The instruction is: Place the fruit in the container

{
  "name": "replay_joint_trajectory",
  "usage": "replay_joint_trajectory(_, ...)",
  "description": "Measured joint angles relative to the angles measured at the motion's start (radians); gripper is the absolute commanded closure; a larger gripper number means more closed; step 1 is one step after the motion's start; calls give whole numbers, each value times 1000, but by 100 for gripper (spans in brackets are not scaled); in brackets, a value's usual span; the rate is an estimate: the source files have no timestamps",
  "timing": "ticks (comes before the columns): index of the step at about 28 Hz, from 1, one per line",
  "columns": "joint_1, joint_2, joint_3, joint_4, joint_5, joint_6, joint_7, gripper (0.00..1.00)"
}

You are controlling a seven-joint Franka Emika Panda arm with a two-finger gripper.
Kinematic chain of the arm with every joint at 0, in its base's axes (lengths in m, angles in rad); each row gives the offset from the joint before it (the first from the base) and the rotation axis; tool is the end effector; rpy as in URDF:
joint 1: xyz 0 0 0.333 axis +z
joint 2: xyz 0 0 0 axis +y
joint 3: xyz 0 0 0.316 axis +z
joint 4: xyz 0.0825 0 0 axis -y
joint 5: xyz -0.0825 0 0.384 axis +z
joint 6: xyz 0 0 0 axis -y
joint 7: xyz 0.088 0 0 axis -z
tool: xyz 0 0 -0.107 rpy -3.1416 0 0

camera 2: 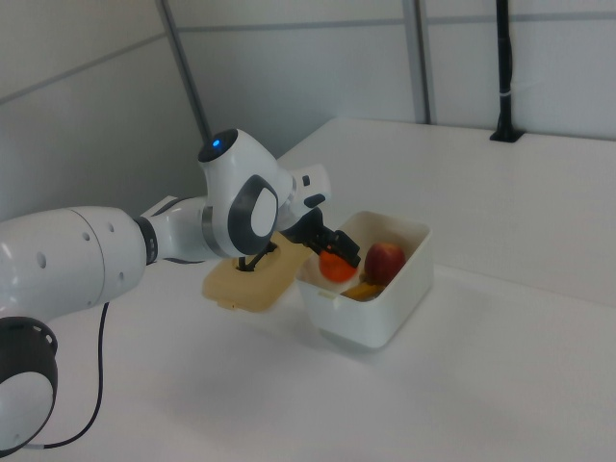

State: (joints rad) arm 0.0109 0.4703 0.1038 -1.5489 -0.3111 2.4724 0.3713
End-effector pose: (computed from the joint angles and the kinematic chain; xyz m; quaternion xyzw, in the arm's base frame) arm 0.7208 0.0711 0.4289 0.9686 -0.0382 0.2420 0.0427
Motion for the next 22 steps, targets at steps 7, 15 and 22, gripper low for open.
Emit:
replay_joint_trajectory(7, -2, -20, 0, 13, 0, -58, 29, 0)
replay_joint_trajectory(15, -5, -115, 1, 27, 42, -370, 15, 0)
replay_joint_trajectory(22, -5, -219, 1, 27, 132, -661, -41, 0)
